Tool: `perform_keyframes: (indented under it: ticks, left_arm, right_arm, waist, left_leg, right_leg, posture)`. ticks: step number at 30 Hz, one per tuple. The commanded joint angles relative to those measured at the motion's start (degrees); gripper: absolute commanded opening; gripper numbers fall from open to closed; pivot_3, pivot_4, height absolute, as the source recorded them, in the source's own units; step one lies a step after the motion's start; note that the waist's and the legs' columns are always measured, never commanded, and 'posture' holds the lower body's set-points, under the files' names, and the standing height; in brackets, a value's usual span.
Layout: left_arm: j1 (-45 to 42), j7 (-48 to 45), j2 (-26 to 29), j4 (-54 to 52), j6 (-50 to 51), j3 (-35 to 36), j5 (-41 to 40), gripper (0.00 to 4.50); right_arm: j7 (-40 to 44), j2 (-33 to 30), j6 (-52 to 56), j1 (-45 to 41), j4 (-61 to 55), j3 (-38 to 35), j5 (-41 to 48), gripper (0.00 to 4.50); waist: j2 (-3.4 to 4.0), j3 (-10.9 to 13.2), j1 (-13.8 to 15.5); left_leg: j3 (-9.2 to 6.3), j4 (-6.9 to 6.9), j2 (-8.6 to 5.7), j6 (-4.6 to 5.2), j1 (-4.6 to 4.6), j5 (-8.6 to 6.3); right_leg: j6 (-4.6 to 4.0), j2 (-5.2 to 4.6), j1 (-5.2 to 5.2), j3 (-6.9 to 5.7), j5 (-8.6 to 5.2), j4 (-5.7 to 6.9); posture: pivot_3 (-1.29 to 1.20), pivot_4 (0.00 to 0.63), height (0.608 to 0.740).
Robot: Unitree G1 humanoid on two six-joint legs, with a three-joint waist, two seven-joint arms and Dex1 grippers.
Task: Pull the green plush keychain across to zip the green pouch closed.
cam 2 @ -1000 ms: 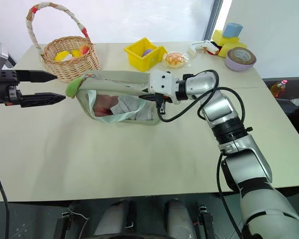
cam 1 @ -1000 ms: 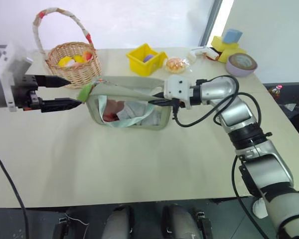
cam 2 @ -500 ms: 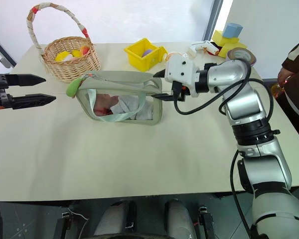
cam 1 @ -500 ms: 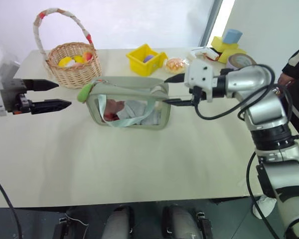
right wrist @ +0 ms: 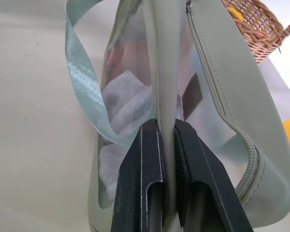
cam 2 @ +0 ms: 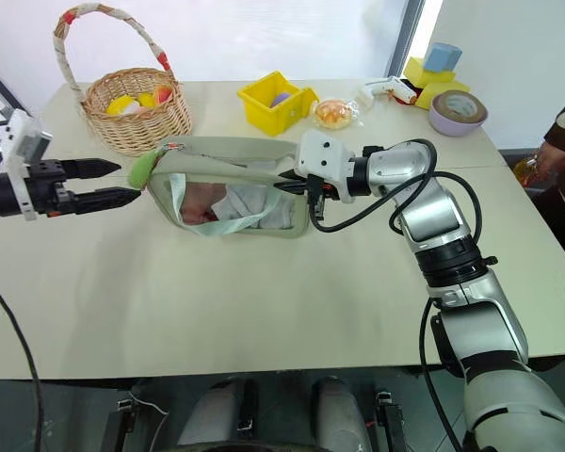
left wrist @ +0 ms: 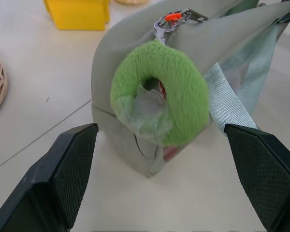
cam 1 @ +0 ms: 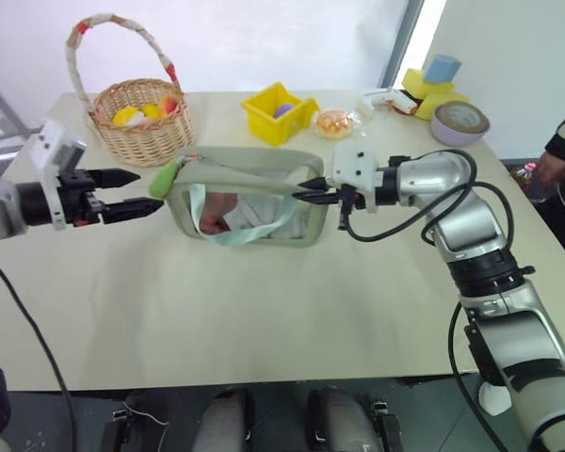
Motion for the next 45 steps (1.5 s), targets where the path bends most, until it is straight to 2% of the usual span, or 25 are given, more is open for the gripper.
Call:
perform_keyframes:
  ticks: [1,2,5,8,12,15,22,27,32,35,38,41,45]
  left_arm:
    - [-3.07,2.66,-1.36,0.25,-1.4,0.8,0.86,4.5]
    - [-3.35,2.52,-1.62,0.41,-1.8,0.55,1.13,4.5]
    - [-3.92,1.43,-1.65,0.32,-1.68,0.65,0.66,3.71]
    - [-4.2,-0.19,-0.9,-0.19,-1.34,0.77,0.0,2.34]
    - [-5.9,-1.13,-0.59,0.52,-1.73,-0.29,0.94,0.25]
    - [-7.0,-2.48,-0.42,-0.18,-2.8,-1.4,1.57,0.25]
    - [-18.01,-2.74,-5.51,-0.86,-2.89,-6.01,1.92,0.25]
    - [-18.27,-3.67,-7.9,-0.23,-7.78,-11.33,6.89,0.25]
    - [-17.79,-3.55,-8.57,2.78,-12.91,-12.67,10.61,0.25]
    - [-19.91,-3.22,-8.83,4.55,-13.47,-11.71,10.79,1.07]
    - [-20.81,-3.54,-7.62,4.35,-12.94,-11.15,11.05,2.61]
    - [-20.27,-7.05,-3.95,3.33,-10.65,-10.13,9.51,4.1]
    - [-15.37,-11.62,3.01,4.09,-10.63,-8.07,9.28,4.1]
  right_arm:
    - [0.17,0.19,-0.95,-1.09,-1.35,-0.33,0.09,0.03]
    - [0.12,0.31,-0.99,-1.14,-1.24,-0.29,0.05,0.03]
    - [0.11,0.43,-1.24,-1.3,-0.87,-0.19,-0.13,0.0]
    - [-0.1,0.51,-1.57,-1.42,-0.61,-0.16,-0.32,0.0]
    - [-0.53,1.05,-2.01,-2.0,0.13,-0.23,-0.5,0.0]
    - [-0.7,1.24,-2.31,-2.14,0.33,-0.29,-0.67,0.0]
    - [-1.17,2.07,-3.85,-3.04,2.1,-0.13,-1.78,0.0]
    - [-1.42,3.19,-4.36,-3.61,2.72,0.06,-2.48,0.0]
    - [-1.52,3.44,-4.23,-3.61,2.61,-0.06,-2.77,0.0]
    - [-1.5,3.34,-4.03,-3.34,2.37,-0.07,-2.82,0.0]
    - [-1.43,3.33,-4.05,-3.21,2.35,-0.08,-2.87,0.0]
    - [-1.42,3.48,-4.44,-3.42,3.09,-0.04,-3.02,0.0]
    - [-1.2,3.66,-5.04,-3.74,3.93,-0.17,-3.06,0.0]
  waist:
    - [0.0,0.0,0.0]
    - [0.0,0.0,0.0]
    - [0.0,0.0,-0.13]
    - [0.0,0.0,-0.11]
    - [0.0,0.0,-0.11]
    - [0.0,0.0,-0.11]
    - [0.0,0.0,0.01]
    - [0.0,0.0,-0.32]
    - [0.0,0.0,-0.37]
    - [0.0,0.0,-0.25]
    - [0.0,0.0,-0.31]
    - [0.0,0.0,-0.46]
    - [0.01,0.0,-0.96]
  left_leg:
    - [0.0,0.0,0.0,0.0,0.0,0.0]
    - [0.01,0.0,0.0,0.01,0.01,0.0]
    - [0.02,0.0,-0.01,-0.01,0.0,0.0]
    - [0.01,0.0,0.0,-0.01,0.01,0.01]
    - [0.02,0.0,-0.01,-0.01,0.0,0.01]
    - [0.02,0.0,-0.02,-0.01,0.01,0.01]
    - [0.01,0.03,-0.05,-0.02,0.0,0.01]
    - [0.02,0.02,-0.03,-0.07,0.03,0.04]
    - [0.03,0.02,-0.02,-0.08,0.03,0.05]
    - [0.03,0.02,-0.02,-0.08,0.03,0.05]
    - [0.03,0.02,-0.02,-0.07,0.02,0.04]
    - [0.02,0.02,-0.02,-0.08,0.02,0.05]
    - [0.02,-0.01,0.0,-0.08,0.02,0.05]
  right_leg:
    - [0.0,0.0,0.0,0.0,0.0,0.0]
    - [0.0,0.0,0.0,0.0,0.0,0.0]
    - [0.0,-0.01,0.0,0.0,0.0,0.0]
    - [0.0,0.0,0.0,0.0,0.0,0.0]
    - [0.0,0.0,0.0,0.0,0.0,0.0]
    - [0.0,0.0,0.0,0.0,0.0,0.0]
    - [0.0,0.0,0.02,0.0,0.0,0.0]
    - [0.0,0.04,0.02,0.0,0.0,0.01]
    - [0.0,0.05,0.01,0.01,0.0,0.0]
    - [0.0,0.04,0.01,0.01,0.0,0.0]
    - [0.0,0.04,0.01,0.01,0.0,0.0]
    - [0.0,0.05,0.0,0.01,0.0,0.0]
    - [0.0,0.06,-0.02,0.01,0.0,0.0]
  posture:
    - [0.0,0.15,0.739]
    - [0.0,0.15,0.739]
    - [0.0,0.15,0.739]
    - [0.0,0.15,0.739]
    - [0.0,0.15,0.739]
    - [0.0,0.15,0.739]
    - [0.0,0.15,0.739]
    - [0.0,0.15,0.739]
    - [0.0,0.15,0.739]
    - [0.0,0.15,0.739]
    - [0.0,0.15,0.739]
    - [0.0,0.15,0.739]
    - [0.0,0.15,0.739]
